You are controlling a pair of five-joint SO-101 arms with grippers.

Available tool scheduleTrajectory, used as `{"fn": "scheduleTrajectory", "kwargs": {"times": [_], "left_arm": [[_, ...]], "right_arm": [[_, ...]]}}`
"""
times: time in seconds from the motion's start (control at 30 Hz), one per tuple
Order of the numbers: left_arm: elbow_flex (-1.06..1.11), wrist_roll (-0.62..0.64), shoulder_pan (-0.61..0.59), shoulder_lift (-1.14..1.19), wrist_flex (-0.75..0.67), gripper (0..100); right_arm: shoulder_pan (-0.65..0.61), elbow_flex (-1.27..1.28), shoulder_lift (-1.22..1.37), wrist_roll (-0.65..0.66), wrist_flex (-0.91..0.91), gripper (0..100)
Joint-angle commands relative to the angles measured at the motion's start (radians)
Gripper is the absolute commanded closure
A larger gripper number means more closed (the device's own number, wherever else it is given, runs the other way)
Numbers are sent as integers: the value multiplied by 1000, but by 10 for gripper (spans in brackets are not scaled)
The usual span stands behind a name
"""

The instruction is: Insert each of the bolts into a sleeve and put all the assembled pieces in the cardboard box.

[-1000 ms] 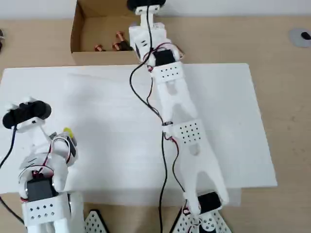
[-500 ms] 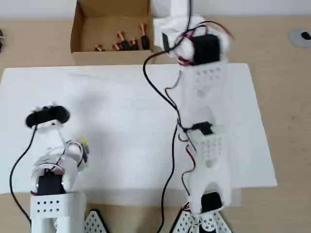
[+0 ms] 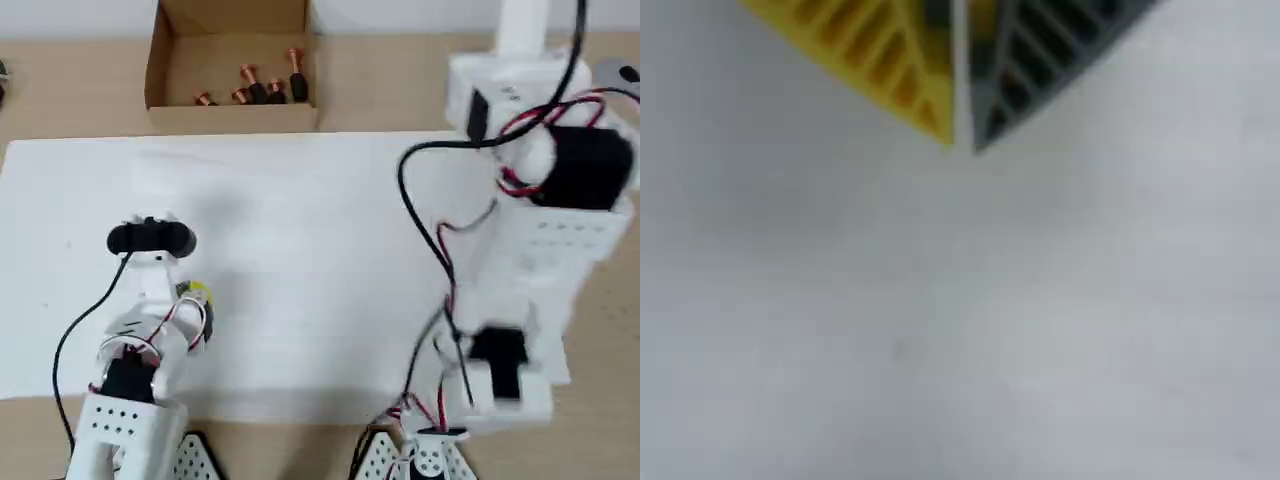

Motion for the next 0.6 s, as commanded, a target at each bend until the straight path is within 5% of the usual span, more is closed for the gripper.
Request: {"fn": "scheduleTrajectory", "kwargs": {"times": [0.0,0.27,0.57], "left_arm": [[-5,8,18,-10,-23,988],[-5,9,15,-10,-23,988],[-5,9,15,-10,-23,988]], "right_arm": [[25,613,-361,-9,-12,988],[25,1672,-1044,138,-525,988],[25,2362,-1681,160,-795,988]]}}
